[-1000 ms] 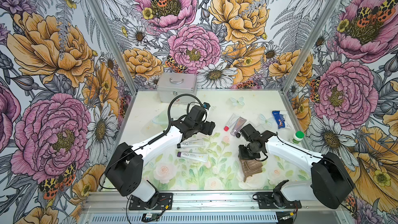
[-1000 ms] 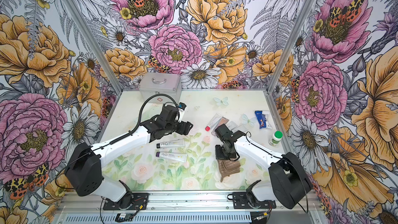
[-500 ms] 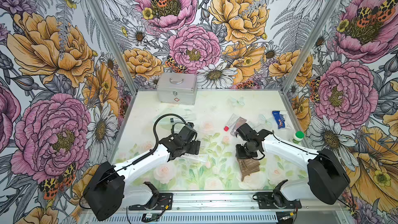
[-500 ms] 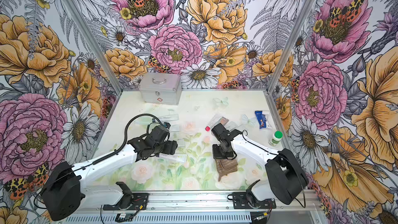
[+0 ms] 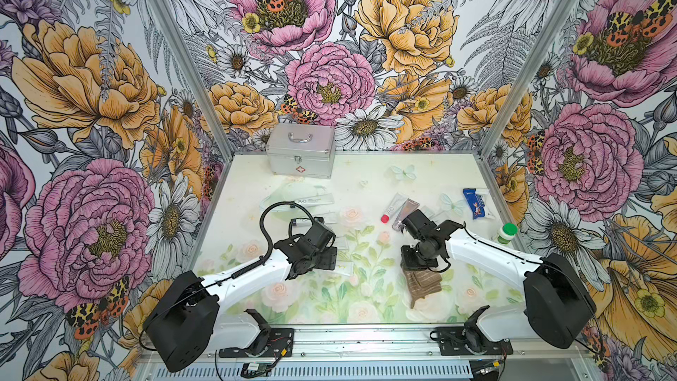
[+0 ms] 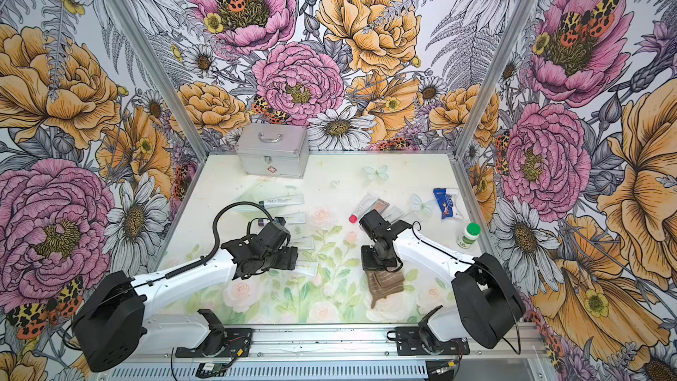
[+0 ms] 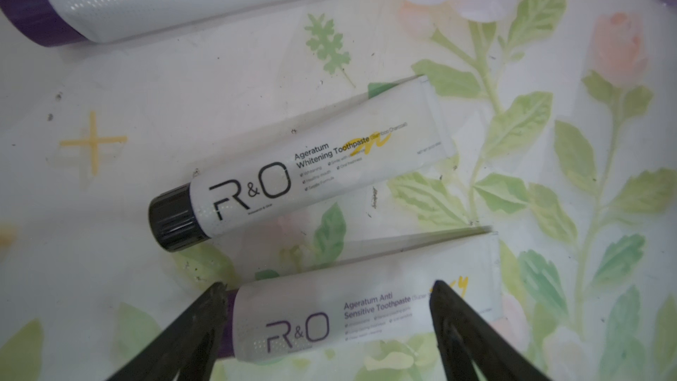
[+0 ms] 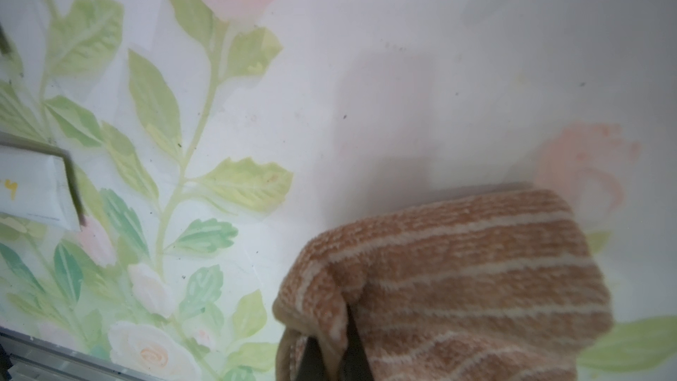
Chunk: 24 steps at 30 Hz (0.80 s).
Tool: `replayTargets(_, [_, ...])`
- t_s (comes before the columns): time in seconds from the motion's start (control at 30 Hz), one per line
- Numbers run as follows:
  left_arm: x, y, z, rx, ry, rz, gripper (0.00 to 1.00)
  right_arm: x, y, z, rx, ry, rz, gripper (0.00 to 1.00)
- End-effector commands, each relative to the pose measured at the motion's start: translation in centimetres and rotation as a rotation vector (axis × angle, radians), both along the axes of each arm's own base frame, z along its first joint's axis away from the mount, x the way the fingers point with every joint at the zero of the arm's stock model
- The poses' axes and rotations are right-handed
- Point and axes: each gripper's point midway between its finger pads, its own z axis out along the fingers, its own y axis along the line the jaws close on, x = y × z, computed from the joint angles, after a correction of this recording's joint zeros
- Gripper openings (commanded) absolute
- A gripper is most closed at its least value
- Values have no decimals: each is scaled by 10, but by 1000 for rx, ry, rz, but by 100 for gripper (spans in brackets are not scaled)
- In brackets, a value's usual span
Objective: Wipe the surface of the toothpaste tube
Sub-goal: Move the toothpaste to the center of the board.
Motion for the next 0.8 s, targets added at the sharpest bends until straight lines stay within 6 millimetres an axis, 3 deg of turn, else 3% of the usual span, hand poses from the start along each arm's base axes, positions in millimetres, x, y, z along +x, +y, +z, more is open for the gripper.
replayTargets(0.0, [-8, -4, -9, -17, 33, 11, 87, 7, 5, 10, 23, -55, 3, 0])
replayTargets(0.17, [-14, -6, -14, -19, 58, 12, 88, 6, 4, 10, 22, -55, 6, 0])
replayTargets(0.43, [-30, -30, -22, -11, 97, -49, 88, 4, 2, 10, 23, -59, 8, 0])
replayTargets(0.57, [-39, -33, -27, 6, 99, -56, 88, 3, 1, 10, 24, -61, 8, 0])
replayTargets(0.67, [-44, -32, -35, 37, 106, -56, 82, 2, 1, 10, 24, -61, 8, 0])
replayTargets(0.77, [-47, -34, -41, 64, 114, -70, 67, 4, 3, 11, 27, -61, 9, 0])
